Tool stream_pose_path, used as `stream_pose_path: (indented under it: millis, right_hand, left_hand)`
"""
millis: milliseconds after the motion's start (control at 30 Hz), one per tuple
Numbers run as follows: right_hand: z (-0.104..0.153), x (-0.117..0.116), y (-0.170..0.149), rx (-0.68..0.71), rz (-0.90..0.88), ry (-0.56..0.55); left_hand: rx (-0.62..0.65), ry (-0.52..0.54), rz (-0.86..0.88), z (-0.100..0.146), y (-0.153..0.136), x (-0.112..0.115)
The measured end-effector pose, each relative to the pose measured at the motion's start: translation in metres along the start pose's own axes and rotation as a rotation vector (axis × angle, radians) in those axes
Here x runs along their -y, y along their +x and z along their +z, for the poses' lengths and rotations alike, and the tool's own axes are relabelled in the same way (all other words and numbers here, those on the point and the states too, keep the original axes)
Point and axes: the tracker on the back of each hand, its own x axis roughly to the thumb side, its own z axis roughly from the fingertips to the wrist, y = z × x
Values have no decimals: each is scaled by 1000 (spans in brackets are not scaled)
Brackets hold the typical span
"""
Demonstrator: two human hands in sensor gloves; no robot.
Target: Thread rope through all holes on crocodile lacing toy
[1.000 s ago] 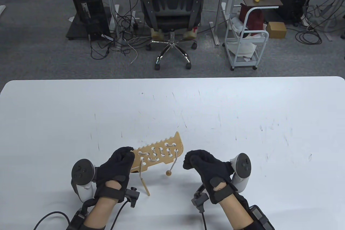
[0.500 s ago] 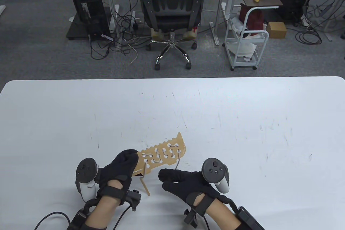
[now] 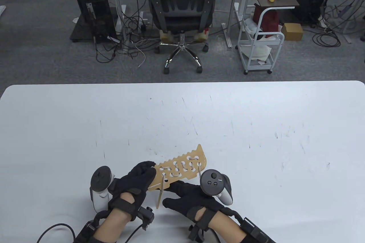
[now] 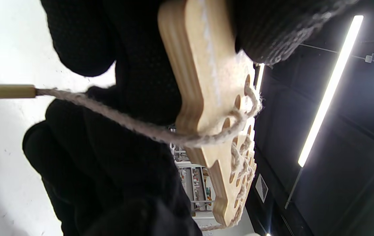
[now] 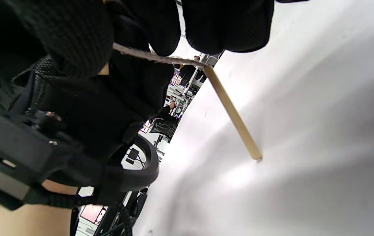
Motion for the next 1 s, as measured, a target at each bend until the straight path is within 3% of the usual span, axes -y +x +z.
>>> stream_pose_path:
  millis: [333, 1000]
  right_hand:
    - [-2, -4, -4, -57, 44, 2]
    - [10, 13, 14, 38, 90, -83]
  left_hand:
    - [26, -14, 14, 0, 3, 4]
    - [9, 165, -34, -4, -4, -31]
